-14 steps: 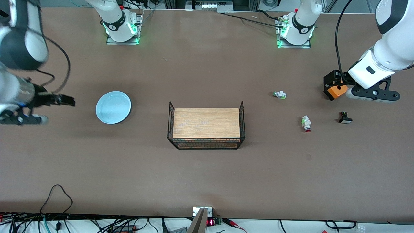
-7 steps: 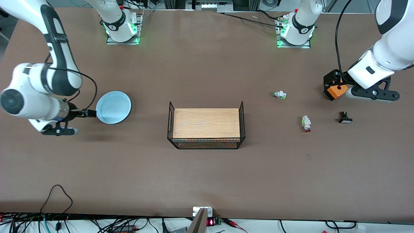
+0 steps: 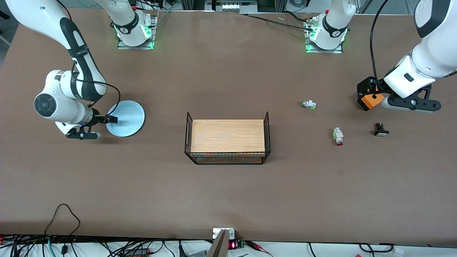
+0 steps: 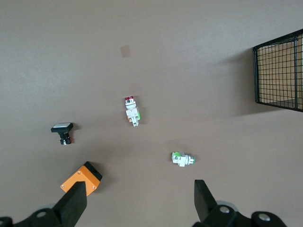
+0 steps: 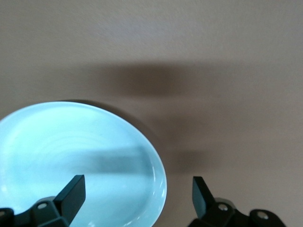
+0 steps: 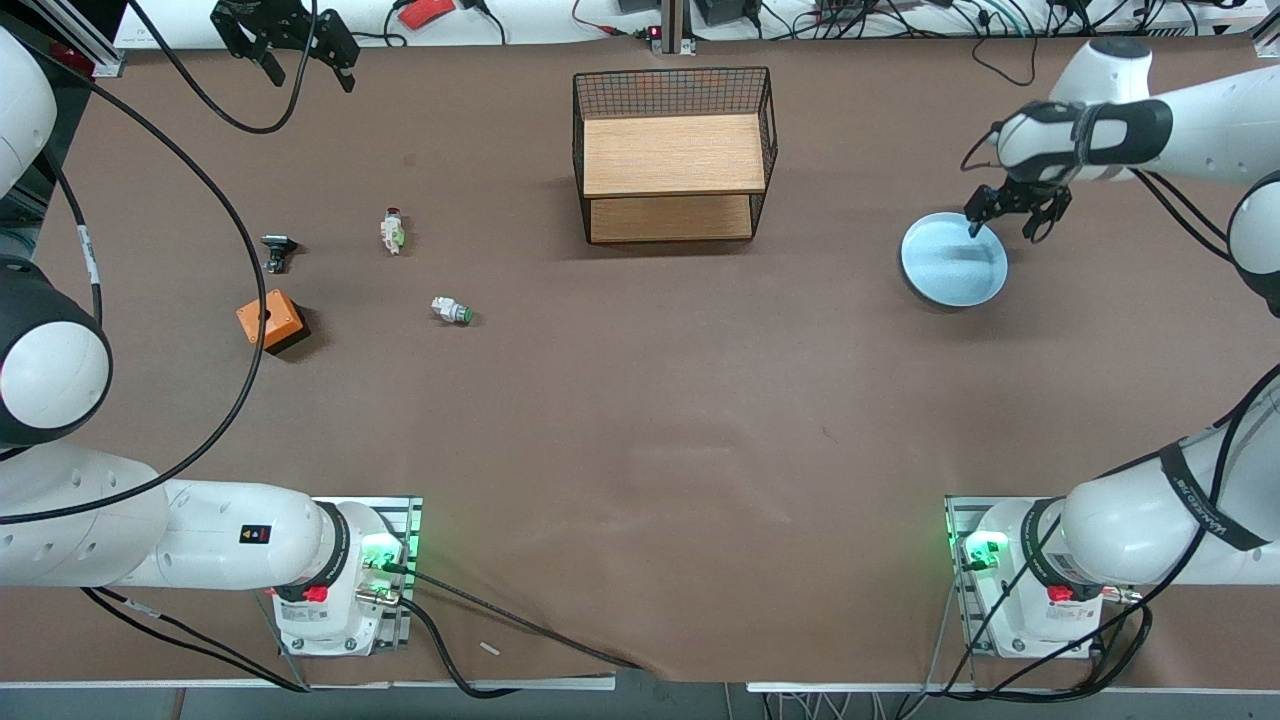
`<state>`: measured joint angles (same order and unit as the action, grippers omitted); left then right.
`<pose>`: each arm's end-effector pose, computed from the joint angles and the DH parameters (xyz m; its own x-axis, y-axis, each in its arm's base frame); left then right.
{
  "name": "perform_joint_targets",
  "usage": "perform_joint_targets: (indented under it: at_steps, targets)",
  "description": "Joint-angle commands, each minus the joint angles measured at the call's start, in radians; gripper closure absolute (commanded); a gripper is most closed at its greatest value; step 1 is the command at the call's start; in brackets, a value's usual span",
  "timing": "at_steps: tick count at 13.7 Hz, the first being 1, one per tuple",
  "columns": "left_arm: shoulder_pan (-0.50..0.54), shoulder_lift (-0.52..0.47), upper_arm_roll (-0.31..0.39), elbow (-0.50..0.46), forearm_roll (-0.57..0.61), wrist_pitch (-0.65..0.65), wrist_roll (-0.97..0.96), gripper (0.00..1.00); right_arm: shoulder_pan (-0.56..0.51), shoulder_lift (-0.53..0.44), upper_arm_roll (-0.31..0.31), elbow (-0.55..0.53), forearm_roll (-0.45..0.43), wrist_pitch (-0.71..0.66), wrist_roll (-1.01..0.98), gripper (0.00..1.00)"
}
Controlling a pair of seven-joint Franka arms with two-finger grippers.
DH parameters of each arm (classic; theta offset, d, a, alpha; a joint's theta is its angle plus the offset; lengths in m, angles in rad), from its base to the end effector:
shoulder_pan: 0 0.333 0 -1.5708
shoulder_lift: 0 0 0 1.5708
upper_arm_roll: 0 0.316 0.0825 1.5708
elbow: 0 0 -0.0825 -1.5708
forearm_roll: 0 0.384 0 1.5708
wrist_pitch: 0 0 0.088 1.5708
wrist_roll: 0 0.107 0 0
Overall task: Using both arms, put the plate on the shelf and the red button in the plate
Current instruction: 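Close the right gripper on the plate rim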
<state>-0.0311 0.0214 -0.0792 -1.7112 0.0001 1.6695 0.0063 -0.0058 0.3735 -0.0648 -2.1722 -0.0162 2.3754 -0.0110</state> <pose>0.5592 -0.0615 0.5544 0.9912 -0.1162 -0.0630 -0.1163 -0.9932 0.0020 0.5432 -0.0392 0.2057 0.9844 -0.0465 -0.1694 -0.0419 -0.9986 0.0309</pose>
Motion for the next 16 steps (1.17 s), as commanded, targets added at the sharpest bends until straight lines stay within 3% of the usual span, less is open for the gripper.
perform_joint_targets:
  at_steps: [1, 3, 4, 6, 7, 13, 16]
  targets:
    - [0.004, 0.011, 0.004, 0.027, -0.020, -0.022, 0.026, 0.00, -0.017, -0.016, 0.006, -0.070, -0.013, 0.073, 0.009, 0.00]
    - [0.004, 0.011, 0.004, 0.027, -0.020, -0.024, 0.026, 0.00, -0.020, 0.005, 0.008, -0.081, -0.013, 0.082, 0.009, 0.19]
    - [0.004, 0.011, 0.004, 0.027, -0.020, -0.024, 0.026, 0.00, -0.028, 0.002, 0.008, -0.083, -0.013, 0.074, -0.003, 0.47]
    - [0.004, 0.011, 0.004, 0.027, -0.020, -0.024, 0.026, 0.00, -0.029, -0.010, 0.010, -0.083, -0.013, 0.050, -0.001, 0.85]
    - [0.004, 0.011, 0.004, 0.027, -0.020, -0.024, 0.026, 0.00, -0.028, -0.013, 0.010, -0.081, -0.010, 0.032, 0.005, 0.96]
    - [0.004, 0.011, 0.004, 0.027, -0.020, -0.025, 0.026, 0.00, -0.032, -0.016, 0.010, -0.083, -0.008, -0.016, 0.009, 1.00]
    - [0.004, 0.011, 0.004, 0.027, -0.020, -0.025, 0.026, 0.00, -0.028, -0.083, 0.014, -0.055, 0.005, -0.134, 0.009, 1.00]
